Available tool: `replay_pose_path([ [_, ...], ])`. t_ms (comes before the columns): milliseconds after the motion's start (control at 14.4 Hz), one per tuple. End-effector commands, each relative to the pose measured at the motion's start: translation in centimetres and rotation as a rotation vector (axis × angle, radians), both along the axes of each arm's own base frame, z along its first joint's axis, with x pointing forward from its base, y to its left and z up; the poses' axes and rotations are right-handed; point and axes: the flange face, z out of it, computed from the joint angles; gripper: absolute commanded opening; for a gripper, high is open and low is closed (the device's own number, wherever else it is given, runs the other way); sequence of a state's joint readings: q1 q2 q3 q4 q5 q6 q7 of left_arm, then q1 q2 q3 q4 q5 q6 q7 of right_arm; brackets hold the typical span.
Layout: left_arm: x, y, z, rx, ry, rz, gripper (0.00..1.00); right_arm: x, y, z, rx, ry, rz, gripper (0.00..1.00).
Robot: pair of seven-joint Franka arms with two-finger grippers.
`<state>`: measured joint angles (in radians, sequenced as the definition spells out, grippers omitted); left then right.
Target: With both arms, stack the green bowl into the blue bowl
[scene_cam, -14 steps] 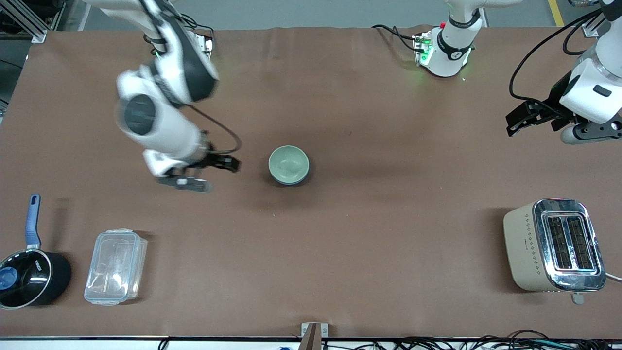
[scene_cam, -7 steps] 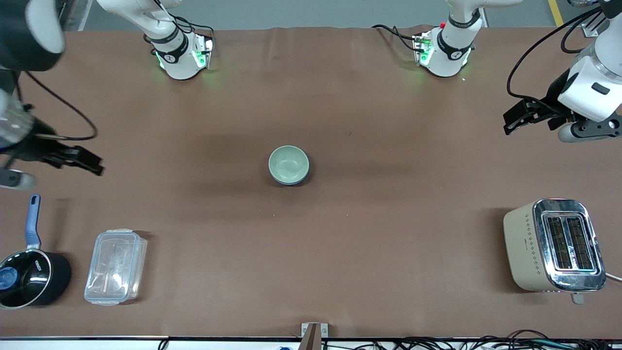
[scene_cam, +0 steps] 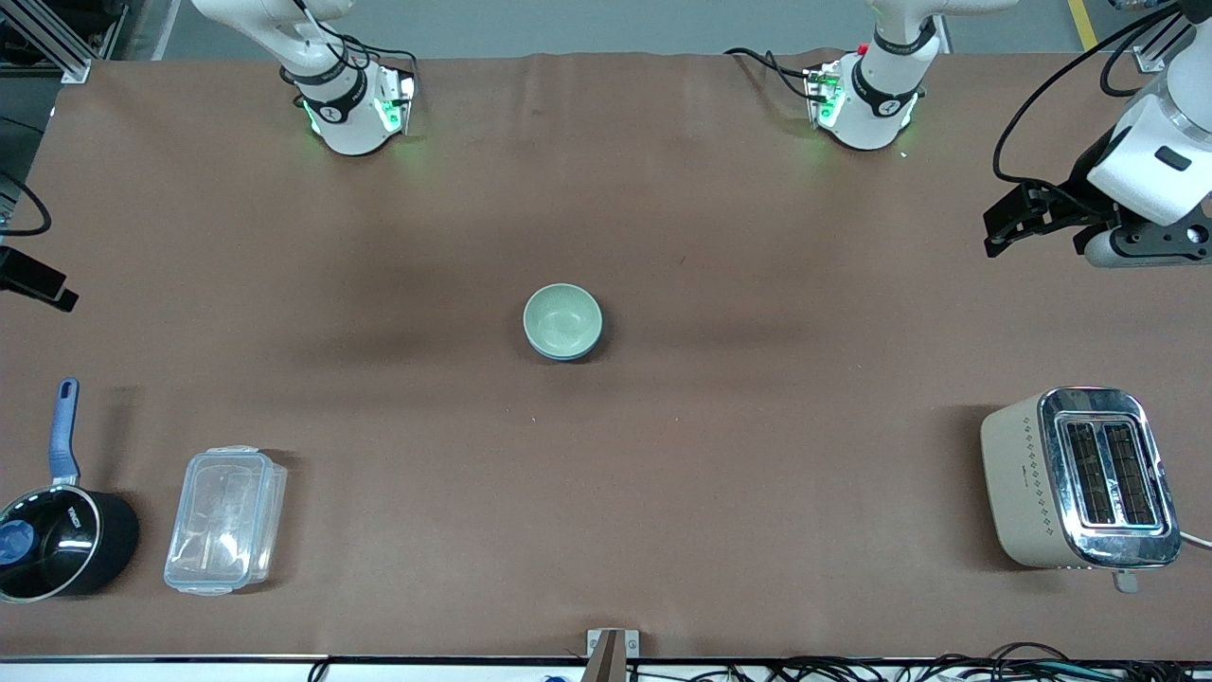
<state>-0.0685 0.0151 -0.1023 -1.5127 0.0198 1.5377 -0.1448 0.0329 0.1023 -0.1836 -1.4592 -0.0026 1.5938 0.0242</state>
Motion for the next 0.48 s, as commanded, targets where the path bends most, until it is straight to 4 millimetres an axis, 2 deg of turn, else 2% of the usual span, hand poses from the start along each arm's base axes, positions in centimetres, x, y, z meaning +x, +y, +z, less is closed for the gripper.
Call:
replay_pose_path([
  [0,-0.5,0.0,0.6,-0.005,0.000,-0.028,1.00,-3.1,-0.1,-0.7,0.016,-0.005,0.006,1.00],
  [277,-0.2,0.0,0.3,-0.004,0.006,-0.025,1.00,-3.2,1.0,-0.1,0.039,0.004,0.017,1.00],
  [415,-0.2,-0.1,1.0,-0.005,-0.009,-0.024,1.00,-3.3,0.9,0.2,0.045,0.002,0.014,1.00],
])
